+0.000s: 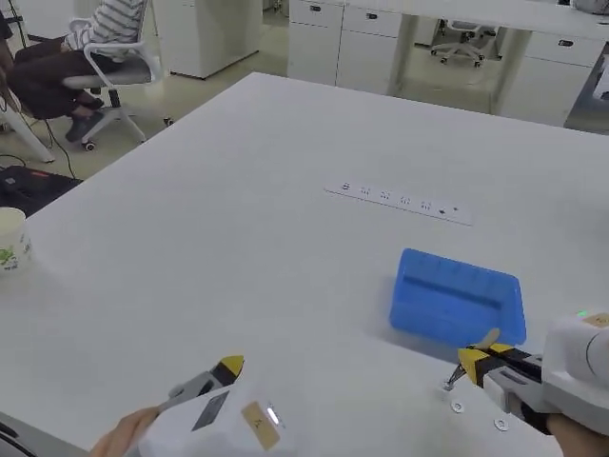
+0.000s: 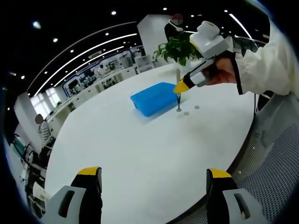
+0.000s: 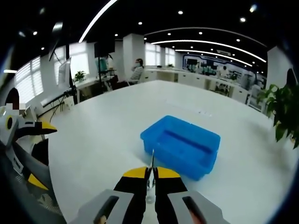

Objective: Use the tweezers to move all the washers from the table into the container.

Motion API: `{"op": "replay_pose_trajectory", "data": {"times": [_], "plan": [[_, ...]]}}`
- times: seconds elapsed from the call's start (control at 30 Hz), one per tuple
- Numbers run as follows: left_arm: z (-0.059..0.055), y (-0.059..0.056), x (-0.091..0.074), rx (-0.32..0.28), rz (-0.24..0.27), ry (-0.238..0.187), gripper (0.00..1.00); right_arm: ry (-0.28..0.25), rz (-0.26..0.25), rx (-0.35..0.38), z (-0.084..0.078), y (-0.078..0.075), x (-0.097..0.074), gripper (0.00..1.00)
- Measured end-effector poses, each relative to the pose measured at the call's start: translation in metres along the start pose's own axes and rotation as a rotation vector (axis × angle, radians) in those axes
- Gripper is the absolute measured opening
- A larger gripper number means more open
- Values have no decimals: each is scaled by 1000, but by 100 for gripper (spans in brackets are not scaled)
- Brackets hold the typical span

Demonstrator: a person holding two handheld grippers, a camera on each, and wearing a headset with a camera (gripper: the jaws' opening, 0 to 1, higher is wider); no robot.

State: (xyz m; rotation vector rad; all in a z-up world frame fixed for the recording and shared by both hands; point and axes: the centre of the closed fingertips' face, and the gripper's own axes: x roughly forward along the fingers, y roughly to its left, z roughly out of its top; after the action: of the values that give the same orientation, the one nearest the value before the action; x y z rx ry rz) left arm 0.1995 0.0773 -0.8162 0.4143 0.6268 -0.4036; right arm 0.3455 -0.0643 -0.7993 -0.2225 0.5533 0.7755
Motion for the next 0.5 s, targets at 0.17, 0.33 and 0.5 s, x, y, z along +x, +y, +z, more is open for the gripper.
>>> {"op": "replay_pose_trajectory", "data": {"times": [0.17, 0.33, 0.5], "plan": [[1, 0, 0, -2, -2, -4, 94, -15, -8, -5, 10, -5, -5, 1], [0, -1, 0, -1, -6, -2, 94, -37, -12, -22, 22, -10, -7, 1], [0, -1, 1, 2, -7, 1, 94, -59, -16, -32, 35, -14, -6, 1]]}}
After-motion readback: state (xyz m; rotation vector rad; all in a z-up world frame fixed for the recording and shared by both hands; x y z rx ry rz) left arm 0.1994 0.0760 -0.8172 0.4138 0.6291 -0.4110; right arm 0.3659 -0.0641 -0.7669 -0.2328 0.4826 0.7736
